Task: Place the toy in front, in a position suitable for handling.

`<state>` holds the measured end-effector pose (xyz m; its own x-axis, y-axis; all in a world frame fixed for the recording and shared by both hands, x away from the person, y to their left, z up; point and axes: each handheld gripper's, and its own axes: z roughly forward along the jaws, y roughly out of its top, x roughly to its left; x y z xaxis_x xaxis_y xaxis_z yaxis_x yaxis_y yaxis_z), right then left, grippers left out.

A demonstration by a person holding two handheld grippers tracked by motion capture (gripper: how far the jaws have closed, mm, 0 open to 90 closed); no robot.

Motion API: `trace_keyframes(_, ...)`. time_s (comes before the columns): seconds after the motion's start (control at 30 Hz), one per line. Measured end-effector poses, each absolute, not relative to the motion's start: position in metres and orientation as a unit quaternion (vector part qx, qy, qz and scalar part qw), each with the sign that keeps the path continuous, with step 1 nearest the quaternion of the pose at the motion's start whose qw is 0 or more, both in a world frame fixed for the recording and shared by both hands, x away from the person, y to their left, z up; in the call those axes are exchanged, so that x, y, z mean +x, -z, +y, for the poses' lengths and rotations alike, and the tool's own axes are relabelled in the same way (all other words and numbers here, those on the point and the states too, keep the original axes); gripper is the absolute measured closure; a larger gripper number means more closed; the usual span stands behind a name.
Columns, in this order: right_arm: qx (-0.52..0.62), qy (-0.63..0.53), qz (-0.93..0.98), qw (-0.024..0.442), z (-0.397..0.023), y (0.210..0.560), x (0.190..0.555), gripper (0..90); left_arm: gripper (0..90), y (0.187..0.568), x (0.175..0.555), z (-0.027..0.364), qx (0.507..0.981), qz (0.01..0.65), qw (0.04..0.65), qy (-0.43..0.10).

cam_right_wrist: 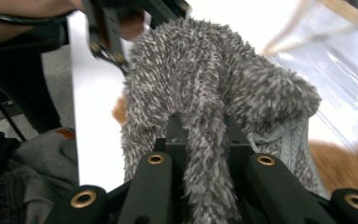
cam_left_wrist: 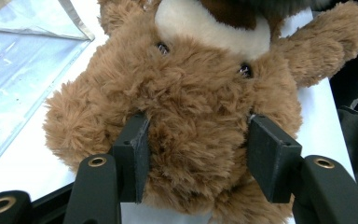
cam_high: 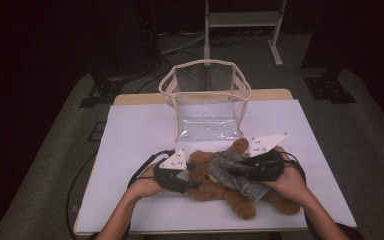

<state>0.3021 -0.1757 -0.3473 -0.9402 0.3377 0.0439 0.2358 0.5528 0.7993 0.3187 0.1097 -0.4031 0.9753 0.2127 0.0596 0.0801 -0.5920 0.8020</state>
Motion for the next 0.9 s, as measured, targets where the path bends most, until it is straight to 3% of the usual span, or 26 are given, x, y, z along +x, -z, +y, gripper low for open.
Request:
trace_keyframes(0.2, 0.136, -0.444, 0.884, 0.054, -0.149, 0.352, 0.305, 76.5, 44.0, 0.405, 0.320, 0.113, 0.888, 0.089, 0.445, -0.073)
trace_keyframes(0.53, 0.179, -0.426, 0.885, 0.055, -0.177, 0.367, 0.308, 76.6, 45.2, 0.400, 0.320, 0.121, 0.888, 0.090, 0.446, -0.072)
trace_keyframes(0.9, 0.124, -0.432, 0.891, 0.064, -0.135, 0.355, 0.299, 76.6, 46.1, 0.404, 0.324, 0.120, 0.885, 0.104, 0.448, -0.070)
